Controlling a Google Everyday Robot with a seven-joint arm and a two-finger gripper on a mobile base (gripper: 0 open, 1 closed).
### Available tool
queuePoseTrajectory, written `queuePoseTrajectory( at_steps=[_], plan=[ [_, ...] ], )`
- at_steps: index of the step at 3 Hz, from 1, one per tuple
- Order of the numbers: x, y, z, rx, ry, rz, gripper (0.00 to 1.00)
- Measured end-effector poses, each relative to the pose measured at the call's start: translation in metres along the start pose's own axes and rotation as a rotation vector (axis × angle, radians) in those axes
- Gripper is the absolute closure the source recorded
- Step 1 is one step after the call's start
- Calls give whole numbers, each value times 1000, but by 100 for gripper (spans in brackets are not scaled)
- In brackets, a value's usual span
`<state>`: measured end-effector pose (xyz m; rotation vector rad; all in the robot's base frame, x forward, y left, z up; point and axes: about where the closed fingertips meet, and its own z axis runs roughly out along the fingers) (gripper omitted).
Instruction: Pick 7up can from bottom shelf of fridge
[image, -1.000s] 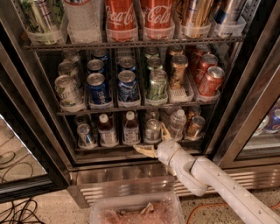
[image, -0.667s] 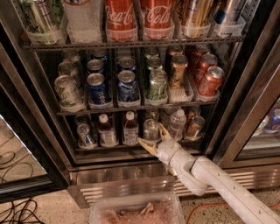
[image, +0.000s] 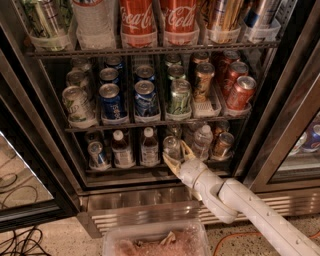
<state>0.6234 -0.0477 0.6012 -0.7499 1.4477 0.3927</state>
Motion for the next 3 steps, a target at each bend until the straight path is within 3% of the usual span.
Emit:
queuePoseTrajectory(
  at_steps=[1,3],
  plan=[
    [0,0,0,0,0,0,100],
    [-22,-5,1,-38,-22,-6,100]
  ],
)
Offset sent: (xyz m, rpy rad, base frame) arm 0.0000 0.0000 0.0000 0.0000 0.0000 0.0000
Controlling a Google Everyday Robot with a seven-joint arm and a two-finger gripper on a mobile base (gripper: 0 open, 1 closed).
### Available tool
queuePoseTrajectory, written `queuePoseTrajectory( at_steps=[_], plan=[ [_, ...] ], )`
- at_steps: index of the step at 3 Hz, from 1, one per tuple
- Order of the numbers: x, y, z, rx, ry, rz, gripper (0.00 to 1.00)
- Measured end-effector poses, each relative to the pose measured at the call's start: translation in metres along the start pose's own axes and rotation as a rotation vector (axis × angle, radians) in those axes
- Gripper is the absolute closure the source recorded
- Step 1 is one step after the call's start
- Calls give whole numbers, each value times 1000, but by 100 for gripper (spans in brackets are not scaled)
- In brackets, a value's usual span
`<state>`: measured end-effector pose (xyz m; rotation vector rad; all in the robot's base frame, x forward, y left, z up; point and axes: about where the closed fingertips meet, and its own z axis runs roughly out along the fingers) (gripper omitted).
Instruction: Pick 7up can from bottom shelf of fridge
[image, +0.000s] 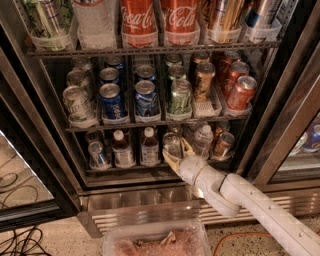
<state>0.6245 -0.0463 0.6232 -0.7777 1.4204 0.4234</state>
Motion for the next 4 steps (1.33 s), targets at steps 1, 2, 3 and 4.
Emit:
queuePoseTrajectory(
  at_steps=[1,2,3,4],
  plan=[
    [-16,-7,-1,7,-44,-18,100],
    [-21,-10,-2,21,-76,-19,100],
    [-20,-10,-3,24,-77,-16,100],
    [-16,-9,-5,22,-69,-12,100]
  ],
)
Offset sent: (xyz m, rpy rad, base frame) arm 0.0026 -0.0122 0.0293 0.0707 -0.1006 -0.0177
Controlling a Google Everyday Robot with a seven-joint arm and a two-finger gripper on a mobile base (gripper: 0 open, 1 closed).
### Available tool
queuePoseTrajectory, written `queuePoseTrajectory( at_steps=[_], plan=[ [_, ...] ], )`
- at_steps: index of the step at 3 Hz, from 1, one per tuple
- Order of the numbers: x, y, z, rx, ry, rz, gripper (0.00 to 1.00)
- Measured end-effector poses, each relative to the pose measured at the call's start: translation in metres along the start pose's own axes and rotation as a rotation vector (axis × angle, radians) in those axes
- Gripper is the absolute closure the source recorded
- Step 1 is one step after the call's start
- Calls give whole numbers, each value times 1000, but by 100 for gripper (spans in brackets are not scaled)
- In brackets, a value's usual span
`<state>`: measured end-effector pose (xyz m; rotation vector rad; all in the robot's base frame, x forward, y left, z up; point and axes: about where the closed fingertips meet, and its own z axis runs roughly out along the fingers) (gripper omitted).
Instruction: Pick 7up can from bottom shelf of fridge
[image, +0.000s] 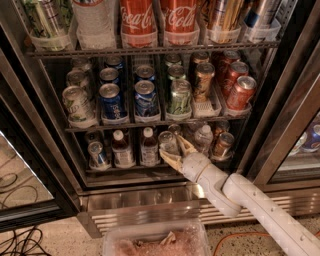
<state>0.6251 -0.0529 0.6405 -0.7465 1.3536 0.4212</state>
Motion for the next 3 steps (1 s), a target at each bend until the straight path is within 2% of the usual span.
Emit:
queuePoseTrajectory(
  at_steps=[1,2,3],
  plan=[
    [8,0,-2,17,24,-3,100],
    [3,-2,-2,18,24,-4,100],
    [7,-9,-3,47,30,-25,100]
  ],
)
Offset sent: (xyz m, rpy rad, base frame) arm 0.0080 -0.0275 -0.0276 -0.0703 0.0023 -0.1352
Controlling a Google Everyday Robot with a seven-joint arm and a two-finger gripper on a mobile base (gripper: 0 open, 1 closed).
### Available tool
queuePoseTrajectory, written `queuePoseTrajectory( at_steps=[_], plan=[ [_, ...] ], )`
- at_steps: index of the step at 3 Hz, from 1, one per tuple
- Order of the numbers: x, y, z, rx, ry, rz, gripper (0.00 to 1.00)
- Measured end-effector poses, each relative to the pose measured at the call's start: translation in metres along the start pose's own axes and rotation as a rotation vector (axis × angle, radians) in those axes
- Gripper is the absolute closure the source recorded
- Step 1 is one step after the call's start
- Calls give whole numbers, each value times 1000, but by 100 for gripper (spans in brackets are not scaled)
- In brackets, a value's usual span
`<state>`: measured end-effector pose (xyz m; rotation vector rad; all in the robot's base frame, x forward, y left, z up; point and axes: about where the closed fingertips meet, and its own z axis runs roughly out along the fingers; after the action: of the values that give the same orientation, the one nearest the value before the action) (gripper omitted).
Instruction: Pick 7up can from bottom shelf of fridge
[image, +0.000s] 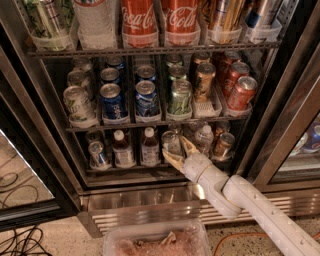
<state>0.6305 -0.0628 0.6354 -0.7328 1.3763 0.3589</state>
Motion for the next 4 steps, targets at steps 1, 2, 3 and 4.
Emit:
queuePoseTrajectory(
  at_steps=[1,2,3,4],
  plan=[
    [11,-7,-1,44,-2,-26,100],
    [38,-13,-4,94,-13,-21,100],
    [38,-12,-4,94,-13,-21,100],
    [38,-12,-4,94,-13,-21,83]
  ],
)
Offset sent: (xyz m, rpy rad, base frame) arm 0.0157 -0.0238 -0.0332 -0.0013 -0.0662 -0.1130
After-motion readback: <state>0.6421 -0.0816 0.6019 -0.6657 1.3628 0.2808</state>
